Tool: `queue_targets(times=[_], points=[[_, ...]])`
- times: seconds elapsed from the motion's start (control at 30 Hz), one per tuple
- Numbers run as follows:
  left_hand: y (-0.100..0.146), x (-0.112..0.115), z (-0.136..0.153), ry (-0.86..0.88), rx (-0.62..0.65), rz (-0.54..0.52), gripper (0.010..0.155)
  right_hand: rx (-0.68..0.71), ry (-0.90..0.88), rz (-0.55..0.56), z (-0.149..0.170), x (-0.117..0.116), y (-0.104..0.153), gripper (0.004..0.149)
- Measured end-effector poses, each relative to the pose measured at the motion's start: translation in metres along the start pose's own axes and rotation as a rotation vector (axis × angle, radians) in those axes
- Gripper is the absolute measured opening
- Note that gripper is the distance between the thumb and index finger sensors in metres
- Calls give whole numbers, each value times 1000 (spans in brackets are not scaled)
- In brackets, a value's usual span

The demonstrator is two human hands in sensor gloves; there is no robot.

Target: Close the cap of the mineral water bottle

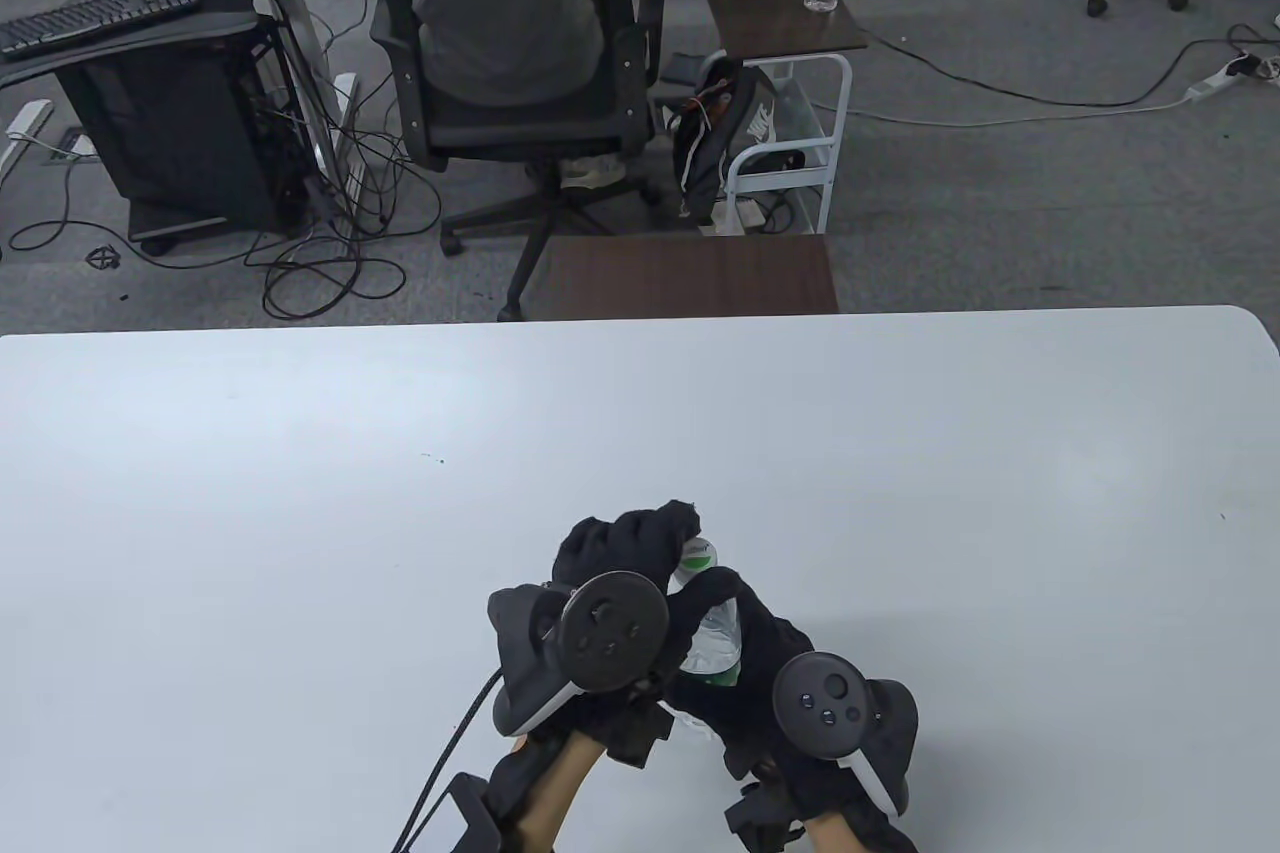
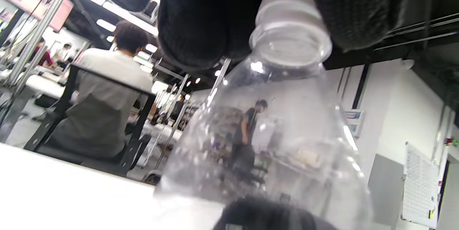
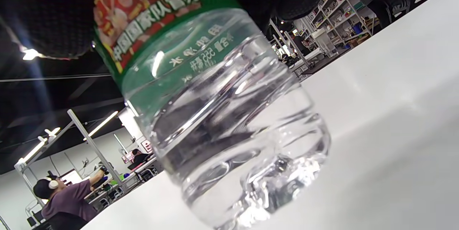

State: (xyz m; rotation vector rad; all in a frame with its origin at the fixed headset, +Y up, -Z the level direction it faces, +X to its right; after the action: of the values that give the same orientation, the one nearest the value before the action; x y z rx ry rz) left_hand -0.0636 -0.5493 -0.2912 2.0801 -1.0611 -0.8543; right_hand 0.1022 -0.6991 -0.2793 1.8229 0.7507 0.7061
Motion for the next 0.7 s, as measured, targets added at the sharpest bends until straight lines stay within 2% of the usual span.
queue_targets(times=[0.1,0.33,0.43,0.53,0.6,0.7], points=[[1,0,-4,-34,32,10,59,0,1,22,-1,2,1,94],[-3,3,-1,180,147,121,56,29,-128,-37,1,2,0,94],[-2,2,9,298,123,123,57,36,-153,-50,-1,2,0,94],[3,-1,20,352,31,53,60,35,-147,-36,-5,4,1,96],[6,-4,22,269,-6,-16,62,23,-114,-3,-7,4,2,97],[9,-3,16,67,-37,14,65,24,-44,21,-10,3,3,97]])
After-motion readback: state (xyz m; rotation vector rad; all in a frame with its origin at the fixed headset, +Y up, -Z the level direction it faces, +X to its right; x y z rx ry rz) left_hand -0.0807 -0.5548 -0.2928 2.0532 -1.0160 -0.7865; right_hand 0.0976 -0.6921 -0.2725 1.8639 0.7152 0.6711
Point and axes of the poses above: the tracker on the back of each hand, its own z axis roughly to the little-finger side, its own y axis roughly from the fingertips to the wrist, x = y × z, the point moved 3 cm from there along -y, roughly from the wrist to the fingertips, and after that the axes turned 11 degrees about x, right-handed, at the moved point
